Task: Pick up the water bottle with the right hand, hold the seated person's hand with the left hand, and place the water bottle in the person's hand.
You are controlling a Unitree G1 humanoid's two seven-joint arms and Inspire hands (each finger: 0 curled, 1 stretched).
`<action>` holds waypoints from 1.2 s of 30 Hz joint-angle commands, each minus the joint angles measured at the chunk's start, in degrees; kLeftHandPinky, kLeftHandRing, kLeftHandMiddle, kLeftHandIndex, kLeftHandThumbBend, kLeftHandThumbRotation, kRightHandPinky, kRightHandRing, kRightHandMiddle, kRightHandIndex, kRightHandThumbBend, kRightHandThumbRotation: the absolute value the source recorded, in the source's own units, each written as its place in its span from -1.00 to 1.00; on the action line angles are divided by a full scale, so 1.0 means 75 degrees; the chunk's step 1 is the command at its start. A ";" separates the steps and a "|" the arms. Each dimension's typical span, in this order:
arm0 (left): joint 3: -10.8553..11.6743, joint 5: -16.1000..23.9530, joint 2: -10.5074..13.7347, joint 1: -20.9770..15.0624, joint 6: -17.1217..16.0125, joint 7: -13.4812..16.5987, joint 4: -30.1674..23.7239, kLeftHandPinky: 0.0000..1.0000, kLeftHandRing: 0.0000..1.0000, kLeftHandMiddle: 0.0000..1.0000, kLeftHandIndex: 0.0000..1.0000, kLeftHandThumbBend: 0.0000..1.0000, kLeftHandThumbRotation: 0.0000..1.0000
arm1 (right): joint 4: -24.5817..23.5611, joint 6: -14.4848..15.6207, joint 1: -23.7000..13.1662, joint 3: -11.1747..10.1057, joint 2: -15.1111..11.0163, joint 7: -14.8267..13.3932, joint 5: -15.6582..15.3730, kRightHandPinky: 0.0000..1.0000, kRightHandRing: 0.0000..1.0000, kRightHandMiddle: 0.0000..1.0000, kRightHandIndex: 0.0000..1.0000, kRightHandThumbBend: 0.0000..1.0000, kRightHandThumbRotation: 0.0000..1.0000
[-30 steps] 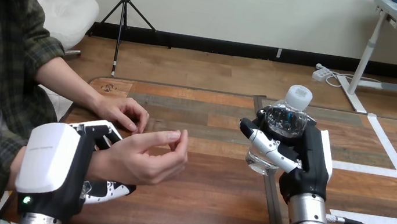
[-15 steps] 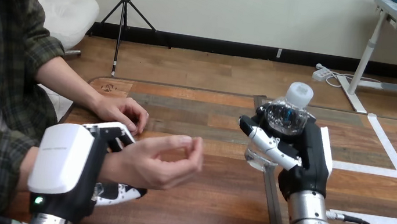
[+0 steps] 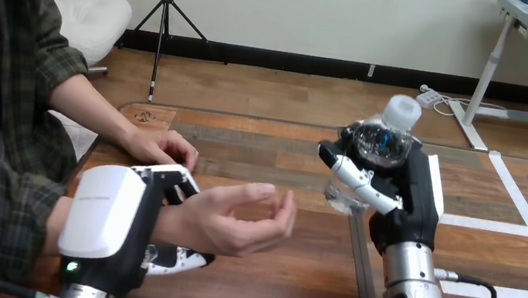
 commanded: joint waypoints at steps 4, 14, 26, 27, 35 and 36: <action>-0.0639 -0.0041 -0.0502 -0.0575 -0.0598 -0.0016 -0.0502 -0.60 -0.52 -0.41 -0.28 0.84 -1.00 | -0.0656 -0.0056 -0.0831 0.0000 0.0142 0.0105 0.0124 -0.22 -0.19 -0.20 -0.25 0.36 -1.00; -0.0746 -0.0038 -0.0497 -0.0607 -0.0701 -0.0071 -0.0437 -0.59 -0.52 -0.41 -0.28 0.84 -1.00 | -0.0811 -0.0041 -0.0816 0.0060 0.0147 0.0143 0.0048 -0.24 -0.21 -0.21 -0.26 0.36 -1.00; -0.0808 -0.0037 -0.0544 -0.0604 -0.0750 -0.0128 -0.0440 -0.58 -0.51 -0.41 -0.28 0.84 -1.00 | -0.0988 -0.0132 -0.0776 0.0113 0.0180 0.0246 0.0055 -0.26 -0.21 -0.18 -0.25 0.37 -1.00; -0.0812 -0.0048 -0.0546 -0.0606 -0.0759 -0.0132 -0.0437 -0.58 -0.51 -0.41 -0.28 0.84 -1.00 | -0.0999 -0.0132 -0.0771 0.0116 0.0181 0.0244 0.0052 -0.26 -0.21 -0.18 -0.25 0.37 -1.00; -0.0869 -0.0038 -0.0561 -0.0628 -0.0768 -0.0072 -0.0408 -0.58 -0.51 -0.40 -0.28 0.84 -1.00 | -0.1129 -0.0118 -0.0691 0.0125 0.0233 0.0294 0.0088 -0.27 -0.23 -0.20 -0.25 0.38 -1.00; -0.0873 -0.0030 -0.0565 -0.0627 -0.0755 -0.0070 -0.0413 -0.58 -0.51 -0.41 -0.28 0.84 -1.00 | -0.1143 -0.0115 -0.0681 0.0124 0.0239 0.0301 0.0093 -0.27 -0.23 -0.20 -0.25 0.38 -1.00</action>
